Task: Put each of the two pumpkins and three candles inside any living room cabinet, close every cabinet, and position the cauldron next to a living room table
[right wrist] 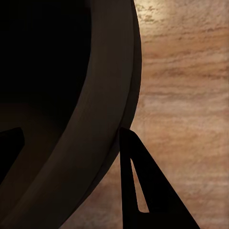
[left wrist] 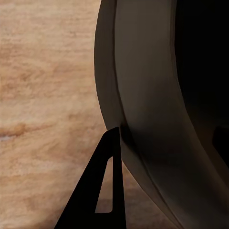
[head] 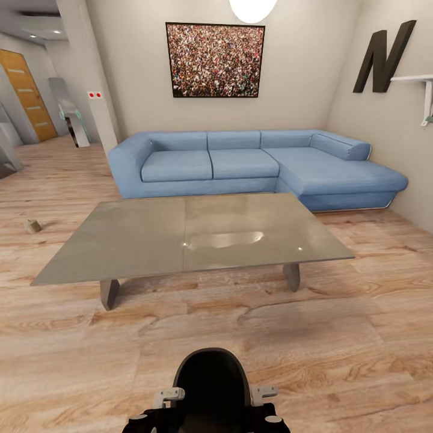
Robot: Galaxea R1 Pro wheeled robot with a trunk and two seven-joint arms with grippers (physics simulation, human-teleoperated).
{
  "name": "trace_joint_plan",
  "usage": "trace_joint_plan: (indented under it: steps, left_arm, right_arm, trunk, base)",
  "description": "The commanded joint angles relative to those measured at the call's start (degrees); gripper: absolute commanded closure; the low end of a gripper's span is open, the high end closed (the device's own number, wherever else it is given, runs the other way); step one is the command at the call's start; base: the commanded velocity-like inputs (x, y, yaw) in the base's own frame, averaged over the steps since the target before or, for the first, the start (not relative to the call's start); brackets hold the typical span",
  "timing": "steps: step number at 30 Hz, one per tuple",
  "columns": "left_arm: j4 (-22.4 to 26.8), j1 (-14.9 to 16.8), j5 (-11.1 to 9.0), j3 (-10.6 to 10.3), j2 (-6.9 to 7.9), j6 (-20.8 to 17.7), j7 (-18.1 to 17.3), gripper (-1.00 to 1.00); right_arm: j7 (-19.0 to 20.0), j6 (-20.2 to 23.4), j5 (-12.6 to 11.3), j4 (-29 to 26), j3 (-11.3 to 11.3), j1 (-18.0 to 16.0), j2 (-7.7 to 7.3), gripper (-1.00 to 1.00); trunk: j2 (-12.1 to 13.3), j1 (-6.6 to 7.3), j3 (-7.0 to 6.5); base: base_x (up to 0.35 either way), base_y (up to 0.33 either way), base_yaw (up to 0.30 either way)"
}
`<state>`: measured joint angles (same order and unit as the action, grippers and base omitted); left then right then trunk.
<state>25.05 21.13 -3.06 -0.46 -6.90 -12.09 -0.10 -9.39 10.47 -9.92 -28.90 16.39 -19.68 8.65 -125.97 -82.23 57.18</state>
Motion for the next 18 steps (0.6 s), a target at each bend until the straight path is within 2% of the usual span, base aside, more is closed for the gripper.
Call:
trace_joint_plan:
  steps: [1,5,11,18]
  left_arm:
    - [0.26,-0.03,-1.07,-0.42,0.4,-0.38,-0.16,1.0]
    - [0.26,-0.03,-1.07,-0.42,0.42,-0.37,-0.16,1.0]
    - [0.26,-0.03,-1.07,-0.42,0.41,-0.38,-0.16,1.0]
    - [0.26,-0.03,-1.07,-0.42,0.44,-0.39,-0.16,1.0]
  right_arm:
    - [4.21,0.25,-3.97,-1.77,0.13,-0.1,-0.12,1.0]
    - [4.21,0.25,-3.97,-1.77,0.13,-0.1,-0.12,1.0]
    - [4.18,0.25,-3.97,-1.77,0.13,-0.1,-0.12,1.0]
    - [4.12,0.25,-3.97,-1.77,0.13,-0.1,-0.12,1.0]
  trunk:
    - [-0.02,0.0,0.04]
    - [-0.02,0.0,0.04]
    - [-0.02,0.0,0.04]
    - [-0.02,0.0,0.04]
  base:
    - [0.15,0.0,0.0]
    - [0.174,0.0,0.0]
    - [0.044,0.0,0.0]
    - [0.165,0.0,0.0]
